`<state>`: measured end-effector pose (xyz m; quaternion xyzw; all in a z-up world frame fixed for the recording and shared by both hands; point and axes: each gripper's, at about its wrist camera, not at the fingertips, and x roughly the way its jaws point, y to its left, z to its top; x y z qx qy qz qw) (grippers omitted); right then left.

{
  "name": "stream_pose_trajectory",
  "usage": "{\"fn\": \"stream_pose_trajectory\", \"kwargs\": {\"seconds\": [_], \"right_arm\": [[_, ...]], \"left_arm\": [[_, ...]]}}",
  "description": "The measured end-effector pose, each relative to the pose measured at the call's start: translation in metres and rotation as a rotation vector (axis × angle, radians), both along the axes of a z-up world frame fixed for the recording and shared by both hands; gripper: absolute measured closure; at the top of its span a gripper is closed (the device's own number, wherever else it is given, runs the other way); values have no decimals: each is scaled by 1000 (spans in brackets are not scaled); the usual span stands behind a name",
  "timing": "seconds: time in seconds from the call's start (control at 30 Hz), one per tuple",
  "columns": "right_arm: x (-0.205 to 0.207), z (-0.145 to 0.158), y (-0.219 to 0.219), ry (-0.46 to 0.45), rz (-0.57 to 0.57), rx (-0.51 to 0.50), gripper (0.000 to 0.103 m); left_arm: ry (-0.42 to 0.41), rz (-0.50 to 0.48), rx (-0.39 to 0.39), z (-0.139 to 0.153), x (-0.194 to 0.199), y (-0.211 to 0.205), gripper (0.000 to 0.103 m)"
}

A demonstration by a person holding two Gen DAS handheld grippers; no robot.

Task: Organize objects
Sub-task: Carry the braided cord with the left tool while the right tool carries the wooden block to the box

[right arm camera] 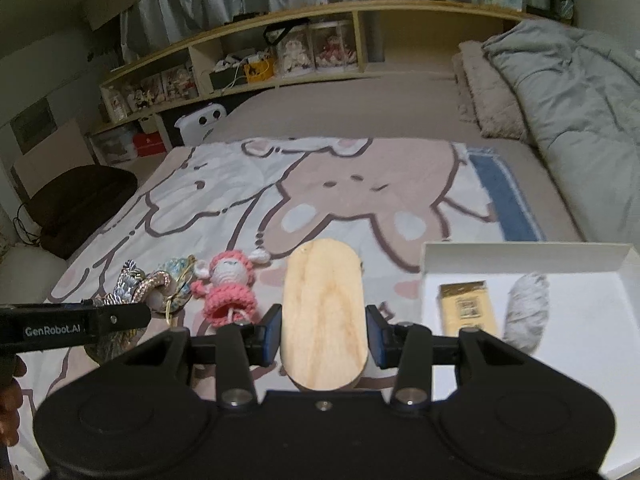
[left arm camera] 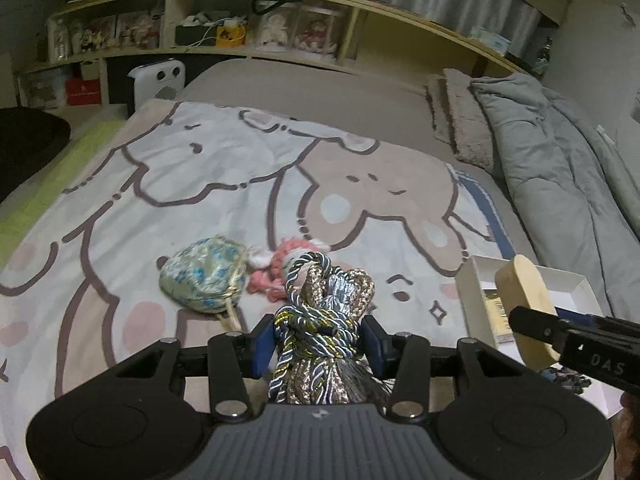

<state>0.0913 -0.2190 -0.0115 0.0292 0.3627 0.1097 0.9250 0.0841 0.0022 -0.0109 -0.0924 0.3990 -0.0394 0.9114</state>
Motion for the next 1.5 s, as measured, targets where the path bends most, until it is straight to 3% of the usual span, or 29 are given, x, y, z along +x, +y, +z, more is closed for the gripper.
{"fn": "stream_pose_trajectory", "kwargs": {"seconds": [0.33,0.57,1.1,1.5], "right_arm": [[-11,24,-73,-28,-63,-37,59],[-23,23,-133,-21,-135,-56,59],[-51,7,-239,30,-227,-118,59],[-54,-13,-283,89,-252,-133,59]], "left_arm": [[-20,-79,-12,19,5,-67,56],[-22,-165,-31,21,8,-130,56],[29,-352,-55,-1,-1,-270,56],[92,-407,-105,-22,-4,-337,56]]}}
